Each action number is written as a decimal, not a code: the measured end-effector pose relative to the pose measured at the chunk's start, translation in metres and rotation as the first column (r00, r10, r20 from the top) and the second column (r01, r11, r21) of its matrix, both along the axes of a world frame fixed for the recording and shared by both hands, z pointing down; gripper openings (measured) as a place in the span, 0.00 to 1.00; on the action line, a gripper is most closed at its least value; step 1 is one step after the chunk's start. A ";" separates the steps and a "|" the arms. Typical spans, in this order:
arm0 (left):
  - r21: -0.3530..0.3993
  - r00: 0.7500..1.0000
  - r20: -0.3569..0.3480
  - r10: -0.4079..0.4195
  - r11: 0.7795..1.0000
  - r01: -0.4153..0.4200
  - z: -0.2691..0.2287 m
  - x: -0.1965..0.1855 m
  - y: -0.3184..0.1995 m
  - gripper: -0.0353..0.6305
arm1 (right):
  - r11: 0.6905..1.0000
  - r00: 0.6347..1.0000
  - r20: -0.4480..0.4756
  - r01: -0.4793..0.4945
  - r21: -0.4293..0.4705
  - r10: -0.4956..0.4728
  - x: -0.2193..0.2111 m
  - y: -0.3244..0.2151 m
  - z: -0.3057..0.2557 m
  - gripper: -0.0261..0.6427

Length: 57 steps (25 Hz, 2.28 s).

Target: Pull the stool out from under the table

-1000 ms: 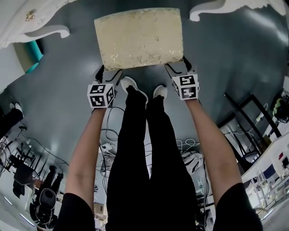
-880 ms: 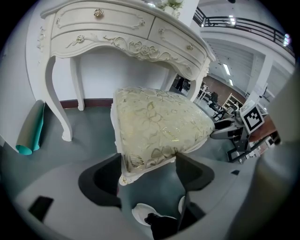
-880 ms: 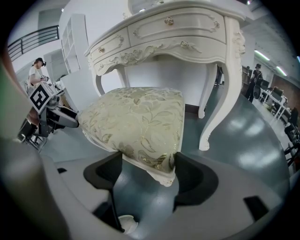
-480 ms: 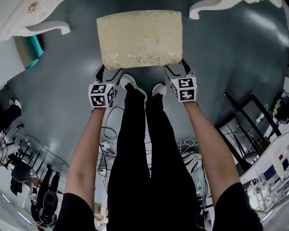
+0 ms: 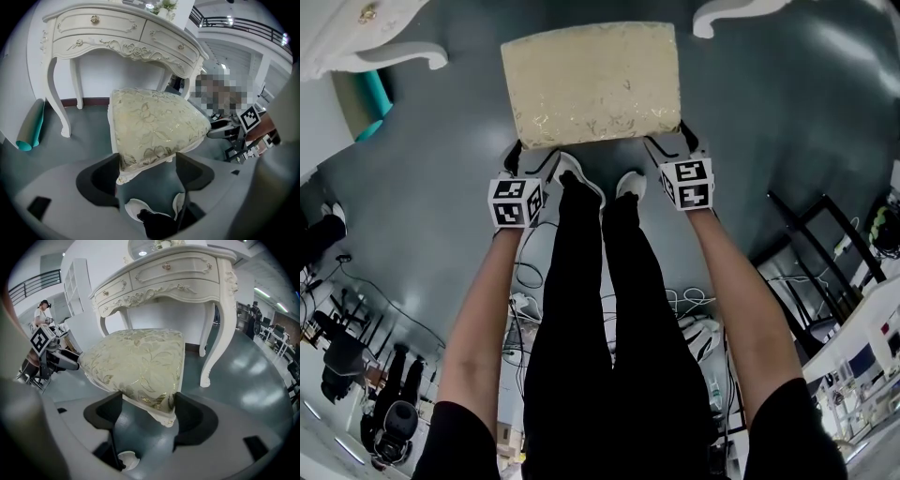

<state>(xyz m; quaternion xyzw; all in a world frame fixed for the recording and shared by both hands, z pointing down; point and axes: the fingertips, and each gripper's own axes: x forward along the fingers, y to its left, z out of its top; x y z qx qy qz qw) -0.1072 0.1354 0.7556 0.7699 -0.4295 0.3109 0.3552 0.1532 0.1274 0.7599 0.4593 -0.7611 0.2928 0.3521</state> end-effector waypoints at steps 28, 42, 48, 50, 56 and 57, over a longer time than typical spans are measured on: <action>-0.095 0.999 -0.012 -0.032 0.995 0.031 0.009 0.007 0.077 0.61 | 0.998 0.999 0.000 0.040 -0.051 -0.040 0.007 0.070 0.011 0.58; -0.008 0.986 -0.169 0.008 1.000 -0.010 -0.084 0.041 0.061 0.61 | 0.998 0.991 0.131 0.001 -0.067 0.008 0.001 0.062 -0.046 0.58; 0.088 0.969 -0.240 0.056 0.995 -0.036 -0.171 0.081 0.050 0.61 | 0.999 0.976 0.214 -0.039 0.015 0.035 -0.012 0.051 -0.135 0.58; 0.109 0.967 -0.247 0.057 0.994 -0.031 -0.202 0.092 0.054 0.61 | 0.998 0.973 0.231 -0.024 0.065 0.009 -0.016 0.053 -0.178 0.58; 0.160 0.959 -0.282 0.031 0.987 0.016 -0.297 0.116 0.054 0.61 | 0.979 0.960 0.276 -0.019 0.203 -0.039 -0.009 0.051 -0.297 0.58; 0.174 0.956 -0.291 0.029 0.985 0.023 -0.314 0.120 0.055 0.61 | 0.974 0.960 0.276 -0.021 0.225 -0.043 -0.005 0.055 -0.314 0.58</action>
